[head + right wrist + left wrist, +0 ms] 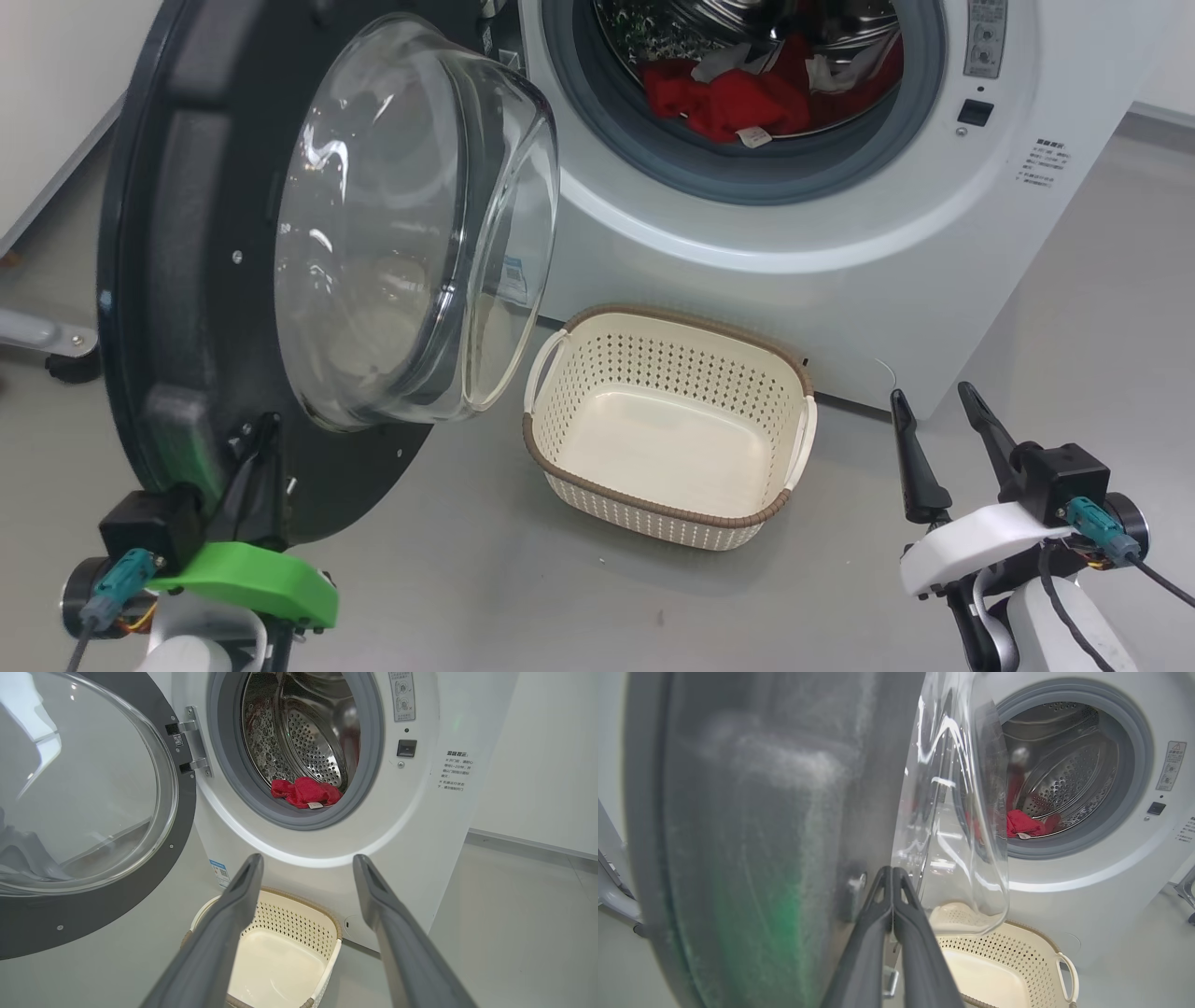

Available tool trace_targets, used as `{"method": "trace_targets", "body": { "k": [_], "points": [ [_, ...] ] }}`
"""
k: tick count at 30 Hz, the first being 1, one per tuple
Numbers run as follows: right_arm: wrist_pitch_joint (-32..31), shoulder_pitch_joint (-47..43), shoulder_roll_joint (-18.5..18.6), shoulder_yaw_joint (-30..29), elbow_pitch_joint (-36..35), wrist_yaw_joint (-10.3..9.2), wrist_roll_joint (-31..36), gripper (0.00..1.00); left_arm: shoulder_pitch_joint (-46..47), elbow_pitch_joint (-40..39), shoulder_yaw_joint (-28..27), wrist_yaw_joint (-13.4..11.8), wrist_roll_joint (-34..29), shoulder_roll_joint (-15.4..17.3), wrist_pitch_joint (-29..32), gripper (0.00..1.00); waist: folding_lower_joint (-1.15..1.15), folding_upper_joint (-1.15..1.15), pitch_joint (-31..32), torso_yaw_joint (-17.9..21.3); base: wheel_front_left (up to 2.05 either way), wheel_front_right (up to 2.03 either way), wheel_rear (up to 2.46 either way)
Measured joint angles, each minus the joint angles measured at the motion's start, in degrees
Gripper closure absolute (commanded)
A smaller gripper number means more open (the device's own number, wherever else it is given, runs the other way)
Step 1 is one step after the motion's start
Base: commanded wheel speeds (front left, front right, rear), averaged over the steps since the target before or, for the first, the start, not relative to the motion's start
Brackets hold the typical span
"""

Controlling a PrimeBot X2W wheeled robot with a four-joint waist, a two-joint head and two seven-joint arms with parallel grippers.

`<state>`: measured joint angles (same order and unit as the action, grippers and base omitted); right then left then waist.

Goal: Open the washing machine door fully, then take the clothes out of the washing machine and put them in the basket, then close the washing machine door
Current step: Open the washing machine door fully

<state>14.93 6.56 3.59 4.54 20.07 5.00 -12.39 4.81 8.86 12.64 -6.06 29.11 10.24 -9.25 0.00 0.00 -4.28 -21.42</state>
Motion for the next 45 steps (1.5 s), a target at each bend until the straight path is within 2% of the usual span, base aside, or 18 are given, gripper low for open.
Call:
{"method": "trace_targets", "body": {
  "k": [27, 36, 45],
  "points": [
    [0.0, 2.5, 0.9, -0.9, -0.7, 0.25, 1.7, 0.00, 5.9, 7.7, -12.8, -0.2, 1.6, 2.0, -3.6, 1.00, 0.00, 0.00, -4.7, 1.1, 0.00, 0.00, 0.00],
    [0.0, 3.2, 0.9, -1.5, -0.5, 0.47, 1.9, 0.00, 6.8, 9.8, -14.6, -0.2, 1.6, 2.0, -4.4, 1.00, 0.00, 0.00, -4.8, 1.3, 0.00, 0.00, 0.00],
    [0.0, 3.5, 0.8, -1.6, -0.1, 0.66, 2.0, 0.00, 6.7, 10.4, -13.9, -0.7, 0.4, 1.0, -4.5, 1.00, 0.00, 0.00, -4.0, 1.3, 0.00, 0.00, 0.00]
  ]
}}
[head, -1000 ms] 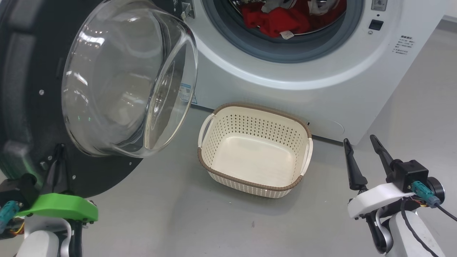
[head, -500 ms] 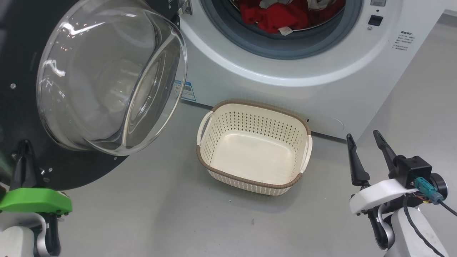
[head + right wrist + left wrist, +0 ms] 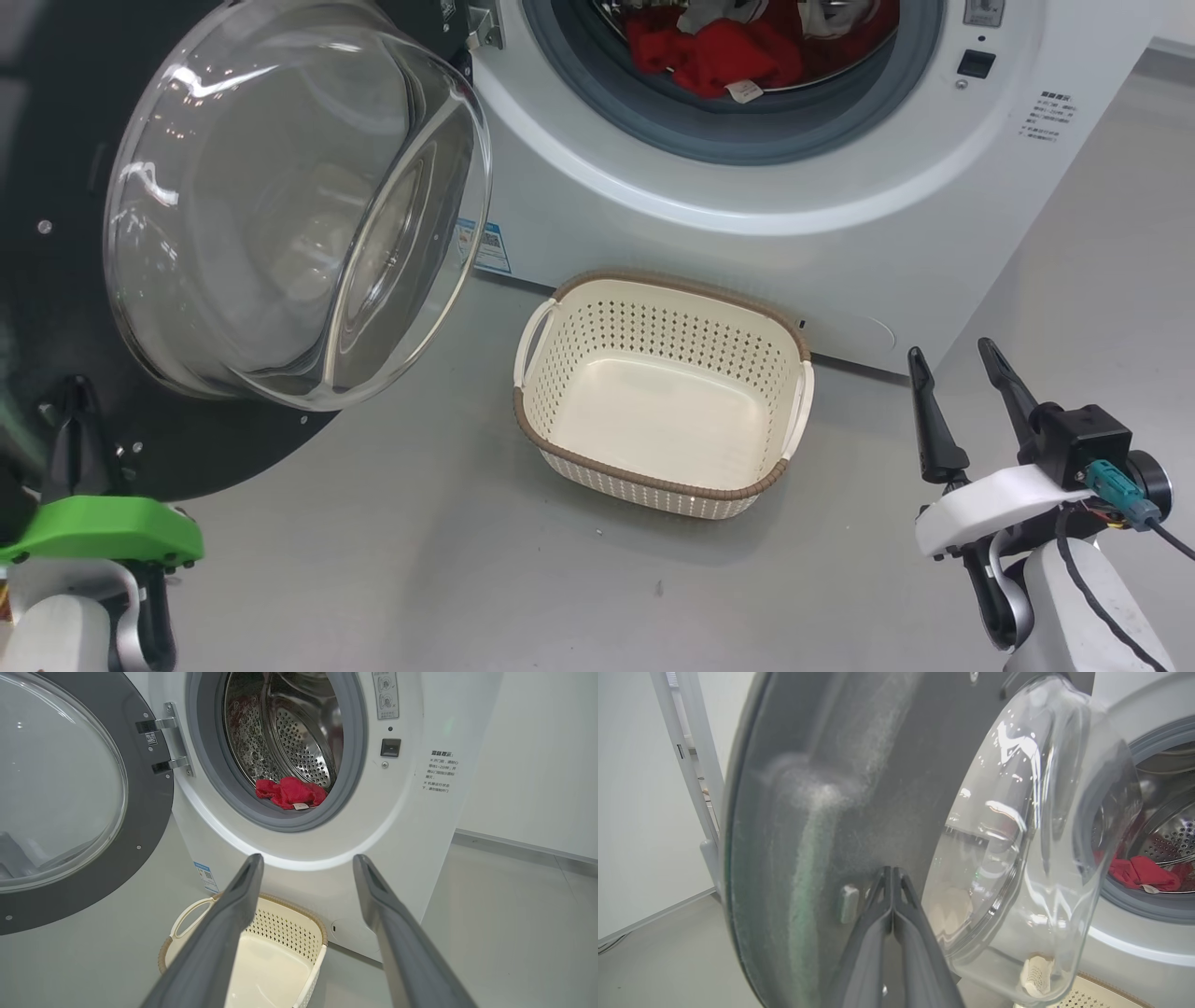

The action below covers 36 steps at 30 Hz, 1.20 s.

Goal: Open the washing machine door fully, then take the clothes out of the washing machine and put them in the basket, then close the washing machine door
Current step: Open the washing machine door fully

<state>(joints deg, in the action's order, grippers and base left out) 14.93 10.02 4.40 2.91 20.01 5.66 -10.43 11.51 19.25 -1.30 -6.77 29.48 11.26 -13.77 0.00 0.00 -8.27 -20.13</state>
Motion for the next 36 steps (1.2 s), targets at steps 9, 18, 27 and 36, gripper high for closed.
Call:
{"method": "trace_targets", "body": {
  "k": [9, 18, 27, 36],
  "points": [
    [0.0, 0.0, -0.4, -0.1, 0.3, 0.25, 0.0, 0.00, -3.4, -2.8, 2.6, 0.0, -2.7, -1.2, -0.5, 1.00, 0.00, 0.00, 1.5, 0.2, 0.00, 0.00, 0.00],
    [0.0, -0.3, -0.7, 0.1, 0.3, 0.32, 0.0, 0.00, -6.6, -7.1, 6.4, 0.1, -3.8, -3.5, -0.5, 0.06, 0.00, 0.00, 2.6, 1.1, 0.00, 0.00, 0.00],
    [0.0, -0.9, -0.9, 0.9, 0.0, 0.33, 0.0, 0.00, -8.0, -10.9, 10.6, 1.9, -5.3, -3.6, -0.3, 0.00, 0.00, 0.00, 2.9, 3.2, 0.00, 0.00, 0.00],
    [0.0, -0.9, -1.1, 1.6, -0.8, 0.33, 0.0, 0.00, -8.8, -12.9, 11.8, 2.0, -6.1, -3.7, 1.4, 0.00, 0.00, 0.00, 2.7, 6.8, 0.00, 0.00, 0.00]
  ]
}}
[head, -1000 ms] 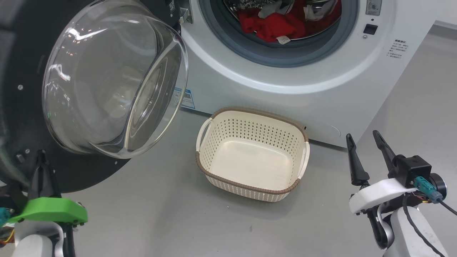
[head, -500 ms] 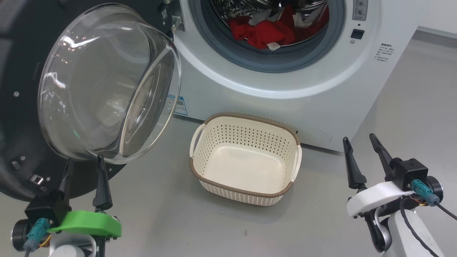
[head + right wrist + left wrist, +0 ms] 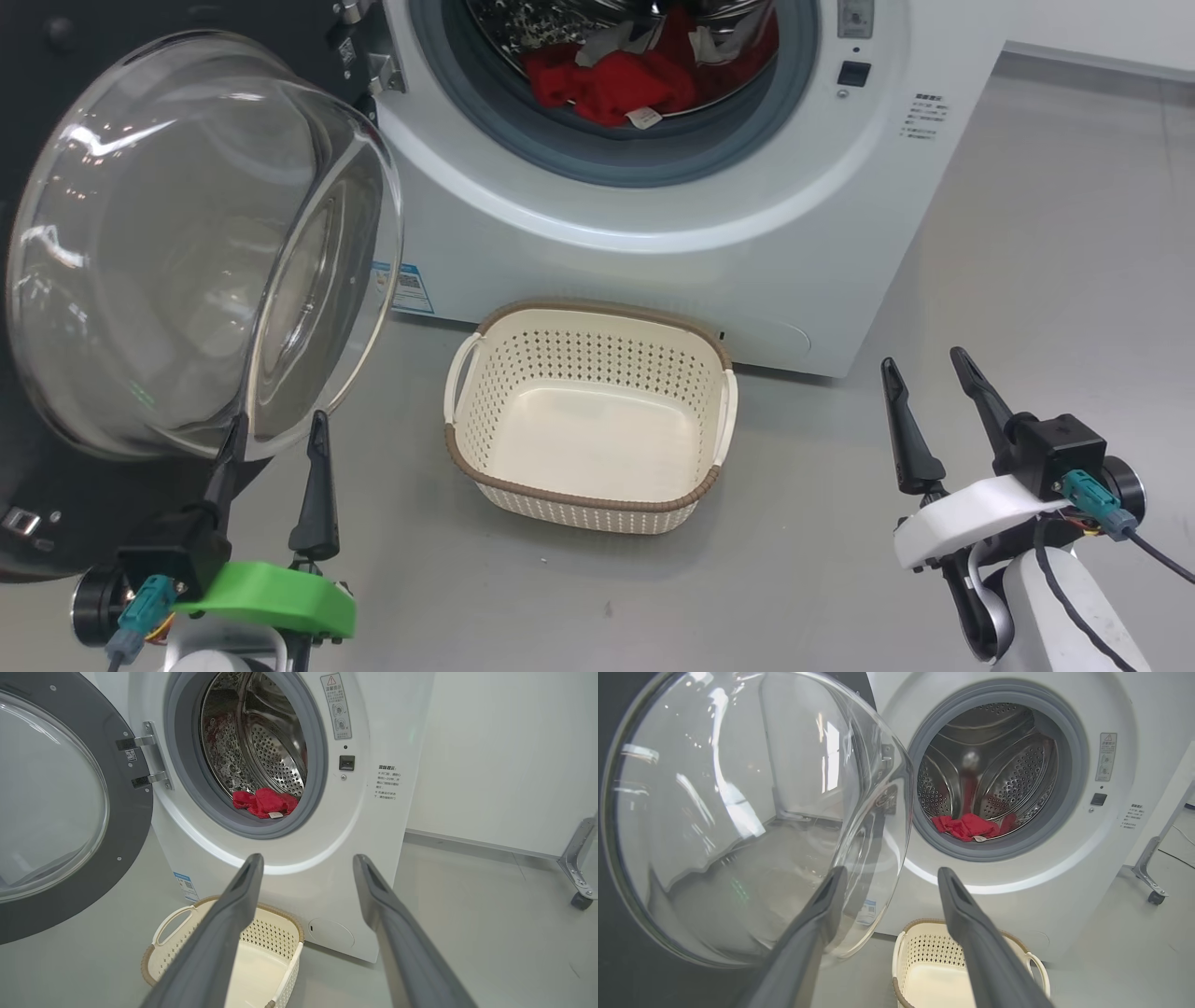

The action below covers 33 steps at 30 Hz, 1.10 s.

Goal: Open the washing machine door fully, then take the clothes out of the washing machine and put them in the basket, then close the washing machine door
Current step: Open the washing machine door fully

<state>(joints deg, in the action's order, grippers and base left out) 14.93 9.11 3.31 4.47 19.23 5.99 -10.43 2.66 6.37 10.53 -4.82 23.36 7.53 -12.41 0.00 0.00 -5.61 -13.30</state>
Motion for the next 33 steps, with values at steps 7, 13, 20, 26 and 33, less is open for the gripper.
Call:
{"method": "trace_targets", "body": {
  "k": [7, 13, 20, 26, 33],
  "points": [
    [0.0, 0.0, -0.1, 0.6, -0.7, 0.01, -0.1, 0.00, 0.0, -1.1, 0.6, 0.0, -0.3, 0.4, 1.3, 0.00, 0.00, 0.00, -0.3, 3.5, 0.00, 0.00, 0.00],
    [0.0, 0.0, -0.3, 1.2, -1.0, 0.01, -0.1, 0.00, 0.0, -1.3, 0.5, 0.0, -0.3, 0.6, 1.9, 0.00, 0.00, 0.00, -0.7, 6.2, 0.00, 0.00, 0.00],
    [0.0, -0.1, -0.3, 1.5, -1.0, 0.00, -0.2, 0.00, 0.0, -1.1, 0.4, 0.0, -0.5, 0.9, 3.2, 0.00, 0.00, 0.00, -0.7, 9.8, 0.00, 0.00, 0.00],
    [0.0, -0.3, -0.5, 1.7, -1.4, -0.05, -0.2, 0.00, 0.0, -0.6, 0.6, -0.1, -1.0, 1.2, 4.4, 0.00, 0.00, 0.00, -0.5, 12.3, 0.00, 0.00, 0.00],
    [0.0, -1.0, -0.5, 1.2, -2.2, -0.59, -0.5, 0.00, 0.0, 0.2, 1.0, -0.3, -1.7, 1.3, 5.3, 0.00, 0.00, 0.00, -0.5, 13.6, 0.00, 0.00, 0.00]
  ]
}}
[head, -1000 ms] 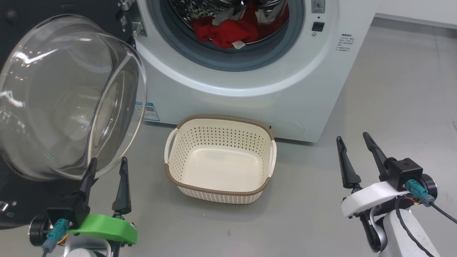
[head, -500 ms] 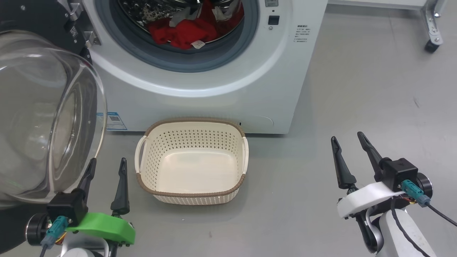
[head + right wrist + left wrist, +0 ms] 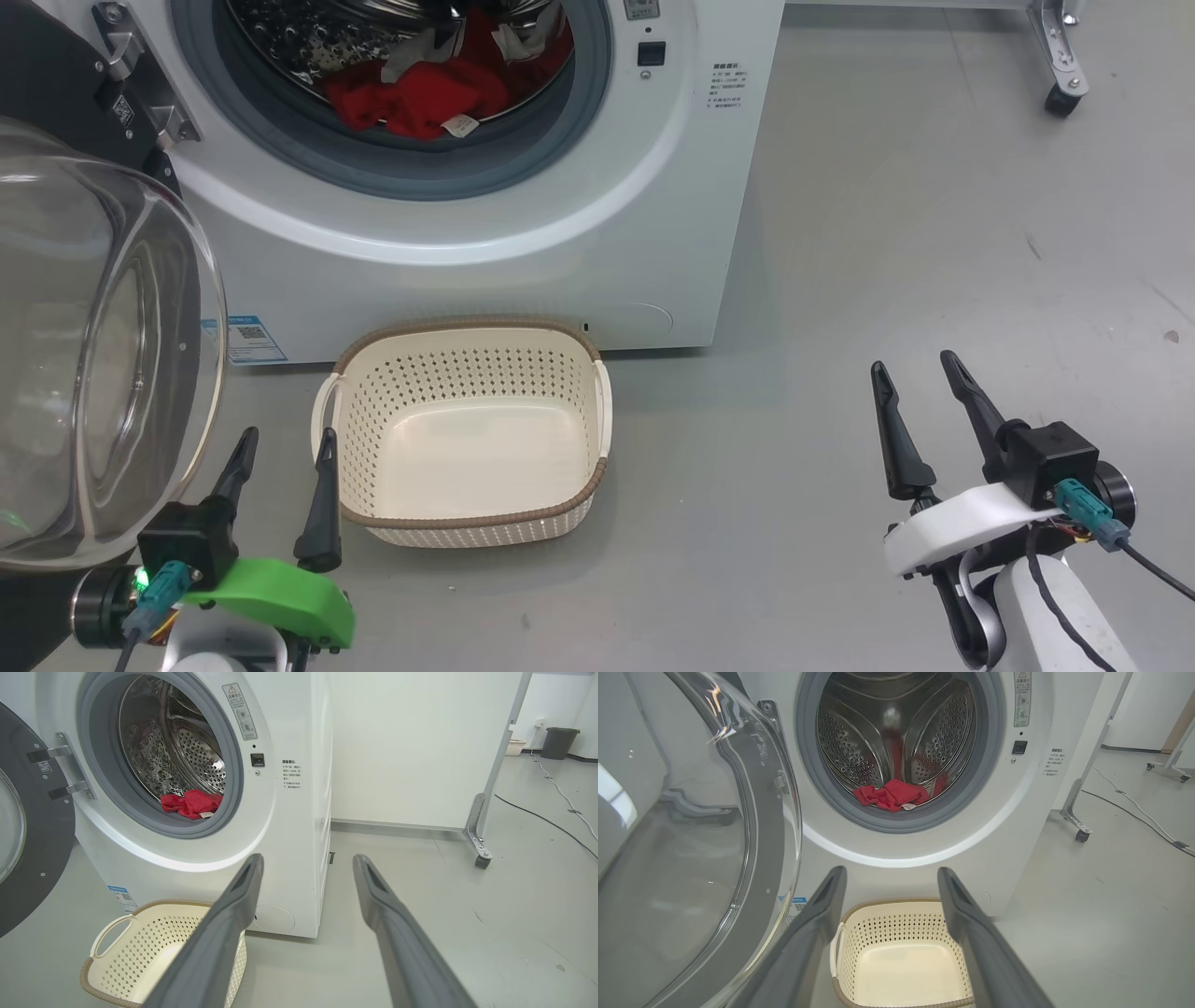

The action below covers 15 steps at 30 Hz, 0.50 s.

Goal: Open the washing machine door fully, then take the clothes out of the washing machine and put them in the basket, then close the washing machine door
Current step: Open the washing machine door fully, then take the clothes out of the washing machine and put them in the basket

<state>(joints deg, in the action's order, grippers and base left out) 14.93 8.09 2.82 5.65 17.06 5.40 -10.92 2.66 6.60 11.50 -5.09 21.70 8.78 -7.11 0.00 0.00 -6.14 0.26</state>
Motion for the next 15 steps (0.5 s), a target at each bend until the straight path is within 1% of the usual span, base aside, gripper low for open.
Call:
{"method": "trace_targets", "body": {
  "k": [15],
  "points": [
    [0.0, -0.4, 0.0, 0.0, -0.5, -0.10, -0.2, 0.00, 0.0, 0.6, 0.0, -0.4, -0.1, 0.0, 0.6, 0.00, 0.00, 0.00, -0.2, 0.4, 0.00, 0.00, 0.00]
  ]
}}
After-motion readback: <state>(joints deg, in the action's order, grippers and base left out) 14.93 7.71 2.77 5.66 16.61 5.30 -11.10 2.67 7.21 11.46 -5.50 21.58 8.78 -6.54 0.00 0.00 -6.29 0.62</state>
